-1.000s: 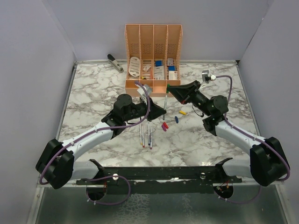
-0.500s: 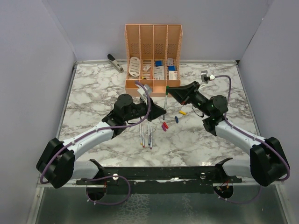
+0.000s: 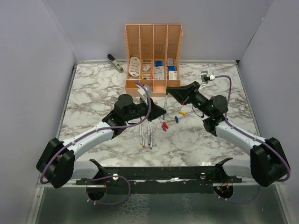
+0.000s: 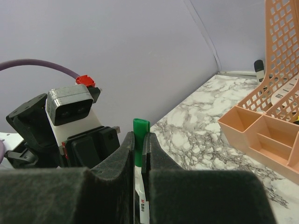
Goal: Insert the pens into the pen caps
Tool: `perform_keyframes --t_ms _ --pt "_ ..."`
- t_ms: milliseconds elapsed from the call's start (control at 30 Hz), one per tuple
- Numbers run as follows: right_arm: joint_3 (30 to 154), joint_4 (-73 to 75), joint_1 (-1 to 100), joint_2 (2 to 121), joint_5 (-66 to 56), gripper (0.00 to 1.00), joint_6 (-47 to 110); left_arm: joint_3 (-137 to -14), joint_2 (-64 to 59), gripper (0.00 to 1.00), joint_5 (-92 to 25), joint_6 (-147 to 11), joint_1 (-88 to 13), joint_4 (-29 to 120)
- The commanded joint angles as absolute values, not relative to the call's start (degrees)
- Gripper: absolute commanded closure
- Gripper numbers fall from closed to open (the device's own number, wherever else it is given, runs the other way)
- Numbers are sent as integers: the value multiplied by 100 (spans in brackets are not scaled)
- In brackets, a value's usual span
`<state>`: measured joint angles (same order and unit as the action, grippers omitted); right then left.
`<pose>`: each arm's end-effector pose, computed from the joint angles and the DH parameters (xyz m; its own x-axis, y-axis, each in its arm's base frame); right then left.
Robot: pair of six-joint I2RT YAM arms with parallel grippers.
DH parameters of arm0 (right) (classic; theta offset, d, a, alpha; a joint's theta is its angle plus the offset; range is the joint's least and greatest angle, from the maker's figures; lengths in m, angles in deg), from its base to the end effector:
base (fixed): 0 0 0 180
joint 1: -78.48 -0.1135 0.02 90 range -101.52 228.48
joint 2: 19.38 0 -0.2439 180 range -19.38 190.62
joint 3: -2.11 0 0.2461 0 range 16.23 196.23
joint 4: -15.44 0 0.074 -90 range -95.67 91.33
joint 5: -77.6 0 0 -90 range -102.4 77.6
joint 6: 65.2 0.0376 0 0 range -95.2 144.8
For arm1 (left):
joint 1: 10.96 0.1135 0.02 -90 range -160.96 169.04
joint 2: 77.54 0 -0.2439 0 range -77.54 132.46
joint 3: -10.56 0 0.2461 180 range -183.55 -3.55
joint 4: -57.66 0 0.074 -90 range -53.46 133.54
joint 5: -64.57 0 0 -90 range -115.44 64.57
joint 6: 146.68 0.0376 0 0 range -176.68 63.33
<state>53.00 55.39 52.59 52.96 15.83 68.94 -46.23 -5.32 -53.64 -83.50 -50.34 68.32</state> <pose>0.2411 0.1368 0.2899 -0.3441 0.5150 -0.7851 -0.7645 0.3318 0.5527 0.2125 -0.1974 0.2714 -0.4739 -0.1254 -0.8716 0.7949 0.3650 -0.4847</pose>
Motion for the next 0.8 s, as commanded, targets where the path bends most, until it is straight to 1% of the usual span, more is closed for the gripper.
perform_keyframes --t_ms 0,767 --pt "5197 5424 5220 5299 1729 98 6803 -4768 -760 100 -5265 -8161 -5016 7077" --pt "5425 5420 5220 5465 1587 98 6568 -4650 -836 100 -5350 -8163 -5011 7088"
